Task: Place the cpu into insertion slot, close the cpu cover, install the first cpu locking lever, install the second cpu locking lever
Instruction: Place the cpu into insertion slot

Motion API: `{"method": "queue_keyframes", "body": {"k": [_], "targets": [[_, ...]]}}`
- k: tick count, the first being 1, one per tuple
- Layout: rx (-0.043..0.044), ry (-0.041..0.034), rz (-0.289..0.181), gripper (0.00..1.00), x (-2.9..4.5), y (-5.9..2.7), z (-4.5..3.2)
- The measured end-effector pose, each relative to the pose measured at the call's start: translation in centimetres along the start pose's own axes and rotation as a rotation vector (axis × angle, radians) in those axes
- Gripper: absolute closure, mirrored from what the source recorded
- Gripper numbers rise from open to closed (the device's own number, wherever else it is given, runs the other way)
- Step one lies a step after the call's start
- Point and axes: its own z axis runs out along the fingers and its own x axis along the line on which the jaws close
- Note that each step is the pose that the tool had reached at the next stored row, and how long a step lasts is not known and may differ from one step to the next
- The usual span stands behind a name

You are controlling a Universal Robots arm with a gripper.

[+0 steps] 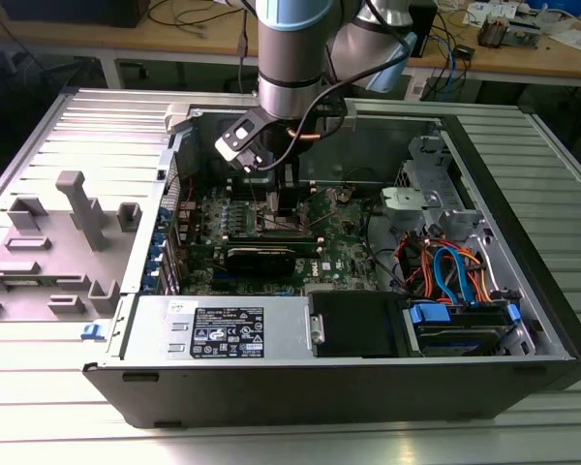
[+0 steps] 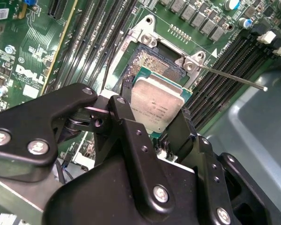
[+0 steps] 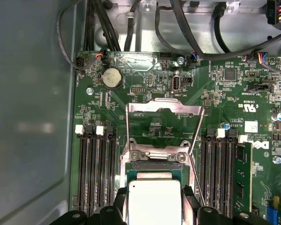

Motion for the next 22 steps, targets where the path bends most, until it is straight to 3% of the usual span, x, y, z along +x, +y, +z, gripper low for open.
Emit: {"method": "queue_keyframes", "body": {"k": [2, 10, 15, 22], "targets": [[0.0001, -0.0013, 0.000, 0.45, 0.02, -0.01, 0.45], [-0.0001, -0.0011, 0.004, 0.45, 0.04, -0.04, 0.51], [0.0003, -0.0048, 0.016, 0.45, 0.14, -0.28, 1.31], [0.0011, -0.0060, 0.016, 0.45, 0.18, -0.29, 1.55]]}}
